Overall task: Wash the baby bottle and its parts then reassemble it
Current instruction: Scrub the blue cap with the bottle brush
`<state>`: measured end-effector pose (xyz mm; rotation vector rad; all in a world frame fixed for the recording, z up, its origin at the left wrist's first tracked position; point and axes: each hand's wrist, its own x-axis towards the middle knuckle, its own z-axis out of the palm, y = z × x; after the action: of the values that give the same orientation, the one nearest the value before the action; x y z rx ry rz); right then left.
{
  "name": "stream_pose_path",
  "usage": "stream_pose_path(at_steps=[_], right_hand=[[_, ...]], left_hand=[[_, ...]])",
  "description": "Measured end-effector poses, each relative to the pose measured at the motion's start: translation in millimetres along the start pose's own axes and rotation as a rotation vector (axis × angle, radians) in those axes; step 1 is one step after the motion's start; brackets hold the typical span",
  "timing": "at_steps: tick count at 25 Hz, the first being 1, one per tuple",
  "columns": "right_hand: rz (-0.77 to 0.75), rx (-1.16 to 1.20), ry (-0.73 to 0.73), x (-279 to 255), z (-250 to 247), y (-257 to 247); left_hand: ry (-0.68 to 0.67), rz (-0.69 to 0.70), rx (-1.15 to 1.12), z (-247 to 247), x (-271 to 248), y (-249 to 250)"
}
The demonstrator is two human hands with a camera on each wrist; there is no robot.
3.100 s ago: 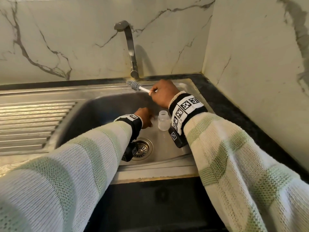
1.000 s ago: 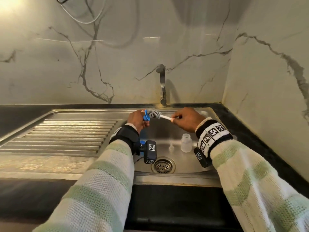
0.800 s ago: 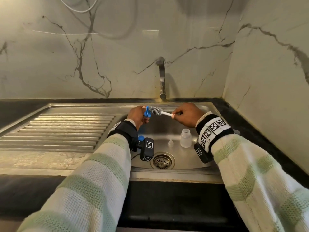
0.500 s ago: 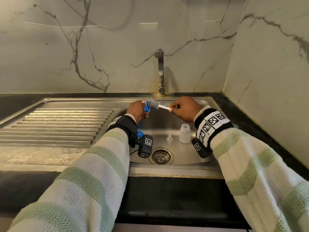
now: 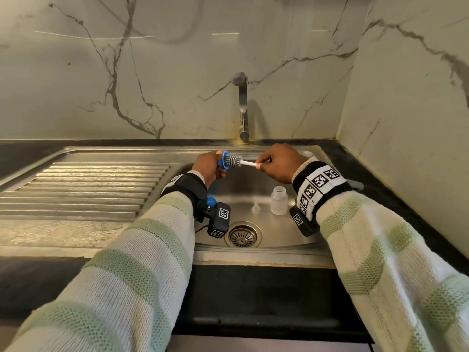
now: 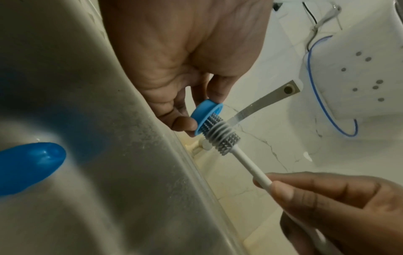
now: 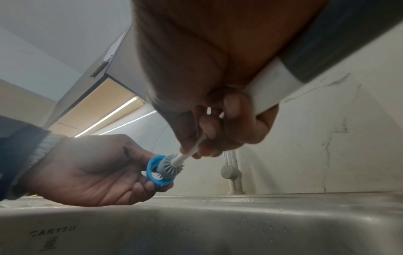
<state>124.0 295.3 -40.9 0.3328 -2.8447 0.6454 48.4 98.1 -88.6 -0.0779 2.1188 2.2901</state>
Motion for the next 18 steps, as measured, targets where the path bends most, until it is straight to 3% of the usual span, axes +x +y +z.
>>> stream_pose_path(at_steps=[6, 12, 18], right_hand=[[-0.088, 0.015, 0.034, -3.0, -0.9, -11.1], [-0.037, 0.085, -0.073, -6.3, -5.3, -7.0], [-0.019, -0.021, 0.002, -3.2, -1.5, -11.3]], left_hand=[[0.054, -0.036, -0.181, -5.7, -1.5, 8.3], [0.064, -0.039, -0.083, -9.2, 0.4, 3.1], [0.035, -0.041, -0.092, -11.3, -3.6, 5.2]])
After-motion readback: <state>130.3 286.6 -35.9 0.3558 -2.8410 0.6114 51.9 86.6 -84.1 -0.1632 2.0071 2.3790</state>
